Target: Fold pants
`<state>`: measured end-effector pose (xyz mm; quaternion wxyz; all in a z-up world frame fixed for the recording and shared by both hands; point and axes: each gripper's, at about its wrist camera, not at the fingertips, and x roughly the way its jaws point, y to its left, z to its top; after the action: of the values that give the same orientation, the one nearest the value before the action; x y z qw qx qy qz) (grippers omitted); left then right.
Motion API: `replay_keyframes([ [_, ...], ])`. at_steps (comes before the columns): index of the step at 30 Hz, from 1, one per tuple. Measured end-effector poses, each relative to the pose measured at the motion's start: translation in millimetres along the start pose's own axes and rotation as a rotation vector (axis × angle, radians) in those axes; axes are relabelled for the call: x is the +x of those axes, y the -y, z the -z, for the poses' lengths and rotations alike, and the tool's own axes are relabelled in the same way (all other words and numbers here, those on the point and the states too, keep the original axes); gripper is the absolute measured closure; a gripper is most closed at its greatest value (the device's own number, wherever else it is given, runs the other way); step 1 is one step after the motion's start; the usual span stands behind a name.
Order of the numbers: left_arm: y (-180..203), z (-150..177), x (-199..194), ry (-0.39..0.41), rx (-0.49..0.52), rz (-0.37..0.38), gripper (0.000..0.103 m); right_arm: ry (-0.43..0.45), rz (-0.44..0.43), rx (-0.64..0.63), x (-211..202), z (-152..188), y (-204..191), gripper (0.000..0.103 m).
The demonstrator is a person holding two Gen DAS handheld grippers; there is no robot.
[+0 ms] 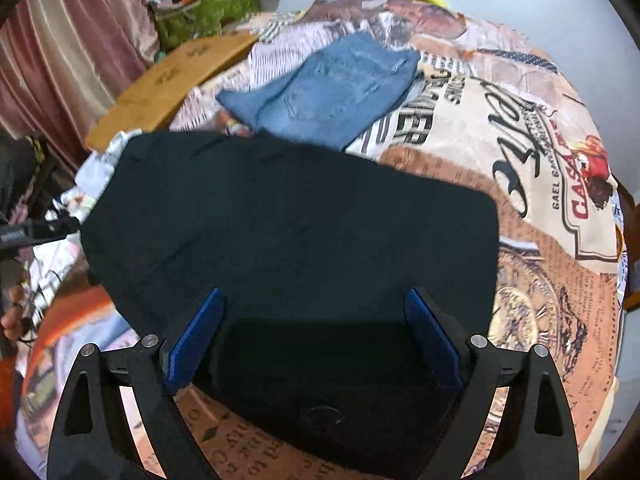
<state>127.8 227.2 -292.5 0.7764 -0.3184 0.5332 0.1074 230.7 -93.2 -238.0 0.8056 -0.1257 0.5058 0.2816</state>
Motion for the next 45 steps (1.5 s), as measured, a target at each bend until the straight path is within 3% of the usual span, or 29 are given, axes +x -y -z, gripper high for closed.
replay_keyframes([
  [4, -16, 7, 16, -0.087, -0.114, 0.134, 0.001, -0.001, 0.010, -0.018, -1, 1, -4, 0.007],
  [9, -20, 9, 35, -0.129, -0.151, 0.188, 0.001, 0.000, -0.006, -0.005, 0, 1, -2, 0.005],
  [15, -23, -18, 62, -0.171, -0.168, 0.232, 0.002, -0.001, -0.018, -0.004, 2, 1, -3, 0.003],
  [19, -29, -28, 63, -0.145, -0.179, 0.203, 0.033, 0.000, -0.024, 0.000, 3, 1, -2, 0.001],
  [22, -23, -29, 51, -0.066, -0.130, 0.183, 0.055, -0.001, -0.028, 0.000, 4, 1, -1, 0.000],
  [25, -5, -28, 29, 0.048, -0.011, 0.081, 0.077, -0.001, -0.030, 0.001, 4, 1, -2, 0.000],
  [33, 55, -33, -27, 0.273, 0.227, -0.052, 0.087, 0.011, -0.040, 0.021, -3, 2, 1, 0.001],
  [40, 144, -30, -92, 0.478, 0.432, -0.028, 0.089, 0.107, -0.059, 0.113, -45, 7, 31, 0.001],
  [45, 208, -25, -110, 0.532, 0.581, 0.024, 0.089, 0.085, -0.025, 0.179, -45, 24, 58, 0.001],
])
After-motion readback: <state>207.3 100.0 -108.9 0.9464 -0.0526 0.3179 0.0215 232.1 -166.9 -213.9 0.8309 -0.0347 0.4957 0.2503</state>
